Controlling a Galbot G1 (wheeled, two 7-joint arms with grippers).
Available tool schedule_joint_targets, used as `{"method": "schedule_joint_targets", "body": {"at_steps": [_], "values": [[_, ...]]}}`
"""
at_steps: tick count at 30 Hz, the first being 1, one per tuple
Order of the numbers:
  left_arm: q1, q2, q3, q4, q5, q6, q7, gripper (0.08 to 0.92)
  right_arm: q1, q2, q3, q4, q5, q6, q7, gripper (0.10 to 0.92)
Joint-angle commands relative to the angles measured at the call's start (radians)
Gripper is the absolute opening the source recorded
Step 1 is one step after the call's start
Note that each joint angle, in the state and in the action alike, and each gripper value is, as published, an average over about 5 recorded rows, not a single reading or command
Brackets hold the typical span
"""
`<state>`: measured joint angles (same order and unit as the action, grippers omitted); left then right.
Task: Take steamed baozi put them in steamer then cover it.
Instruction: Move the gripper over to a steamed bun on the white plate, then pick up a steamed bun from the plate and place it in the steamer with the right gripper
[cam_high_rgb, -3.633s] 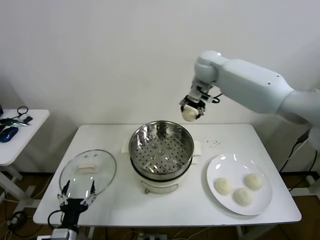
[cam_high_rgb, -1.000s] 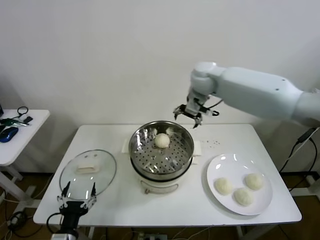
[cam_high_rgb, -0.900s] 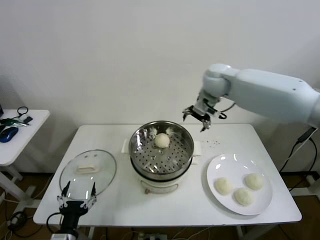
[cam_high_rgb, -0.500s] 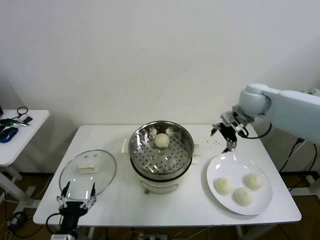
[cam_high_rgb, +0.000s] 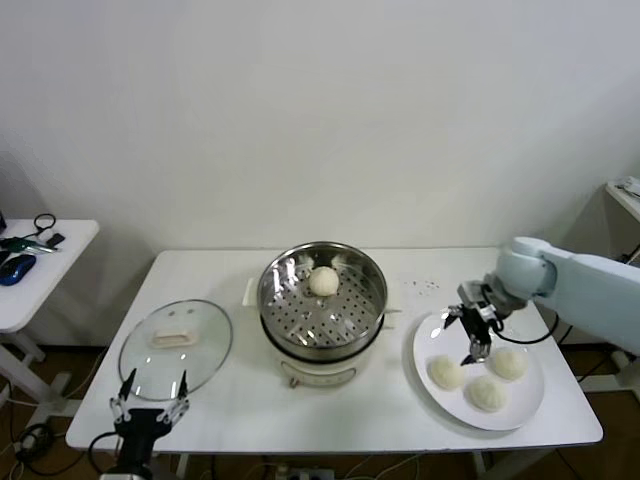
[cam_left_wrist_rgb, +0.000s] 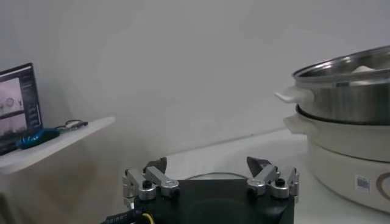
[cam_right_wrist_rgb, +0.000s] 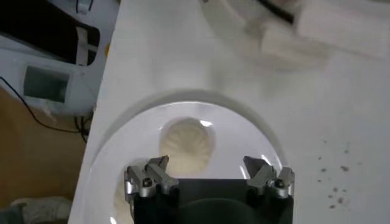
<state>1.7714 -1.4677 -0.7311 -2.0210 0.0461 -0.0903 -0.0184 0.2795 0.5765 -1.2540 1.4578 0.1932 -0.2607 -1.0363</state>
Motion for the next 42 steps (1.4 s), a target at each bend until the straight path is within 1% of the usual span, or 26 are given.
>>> {"method": "schedule_joint_targets", "body": {"at_steps": [1, 11, 23, 31, 42], "values": [[0.003, 0.000, -0.002, 0.002, 0.009, 0.003, 0.002, 0.823, -0.161, -0.013, 0.092, -0.018, -0.042, -0.028, 0.006, 0.823], [-0.010, -0.002, -0.004, 0.022, 0.012, 0.004, 0.003, 0.823, -0.217, 0.040, 0.141, -0.096, -0.070, -0.018, 0.012, 0.823], [-0.020, -0.001, -0.009, 0.034, 0.011, 0.005, 0.003, 0.823, -0.217, 0.090, 0.145, -0.145, -0.076, -0.006, 0.011, 0.820], [-0.022, 0.000, -0.010, 0.036, 0.010, 0.005, 0.002, 0.823, -0.209, 0.098, 0.142, -0.147, -0.072, -0.001, 0.005, 0.737], [-0.015, -0.002, -0.009, 0.032, 0.010, 0.001, 0.000, 0.823, -0.156, 0.067, 0.134, -0.120, -0.044, 0.001, 0.003, 0.717]]}}
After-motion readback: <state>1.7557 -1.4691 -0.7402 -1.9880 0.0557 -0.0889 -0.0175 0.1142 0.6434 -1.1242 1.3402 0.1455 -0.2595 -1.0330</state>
